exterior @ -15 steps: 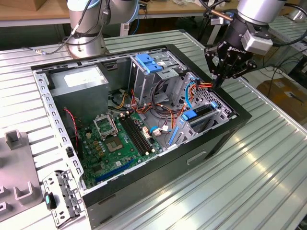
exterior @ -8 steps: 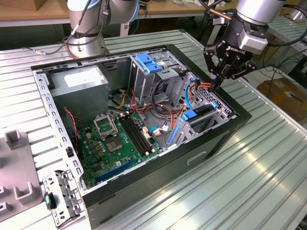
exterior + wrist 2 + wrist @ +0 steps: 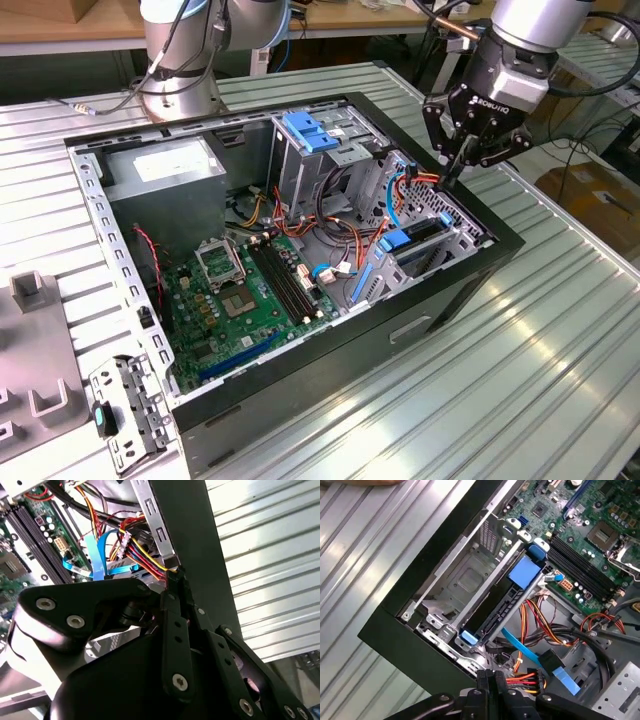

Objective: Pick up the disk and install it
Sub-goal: 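Insert the first disk wire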

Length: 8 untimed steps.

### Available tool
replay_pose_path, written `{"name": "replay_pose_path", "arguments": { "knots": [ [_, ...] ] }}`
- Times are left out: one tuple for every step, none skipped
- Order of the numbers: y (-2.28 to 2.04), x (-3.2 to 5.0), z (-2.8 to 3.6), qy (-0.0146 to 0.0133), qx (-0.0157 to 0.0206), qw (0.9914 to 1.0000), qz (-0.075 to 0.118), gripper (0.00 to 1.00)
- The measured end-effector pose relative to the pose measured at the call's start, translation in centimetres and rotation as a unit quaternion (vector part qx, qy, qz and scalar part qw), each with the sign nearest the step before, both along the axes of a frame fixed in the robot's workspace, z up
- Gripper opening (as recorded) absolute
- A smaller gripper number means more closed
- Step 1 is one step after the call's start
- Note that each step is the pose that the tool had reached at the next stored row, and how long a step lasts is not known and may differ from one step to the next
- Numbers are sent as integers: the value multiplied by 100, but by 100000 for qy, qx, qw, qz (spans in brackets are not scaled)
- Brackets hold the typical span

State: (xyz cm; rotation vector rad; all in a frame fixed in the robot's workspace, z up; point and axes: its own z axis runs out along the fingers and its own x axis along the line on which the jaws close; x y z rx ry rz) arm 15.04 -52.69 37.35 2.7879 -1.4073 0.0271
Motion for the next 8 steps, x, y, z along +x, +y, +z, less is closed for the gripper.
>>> {"name": "replay_pose_path", "arguments": {
  "knots": [
    [0, 0, 0, -2, 3, 99995, -1041, 17],
    [0, -2, -1, 0, 6, 99990, -1383, 17],
    [0, -7, -1, 0, 4, 99987, -1605, 17],
    [1, -16, 0, -1, 2, 99985, -1716, 17],
    [0, -26, 0, 1, -4, 99984, -1774, 17],
    [0, -33, 0, 0, -5, 99980, -2002, 17],
    [0, -33, 0, 1, -3, 99967, -2550, 17],
    [0, -33, 0, 0, -1, 99922, -3952, 17]
  ]
}}
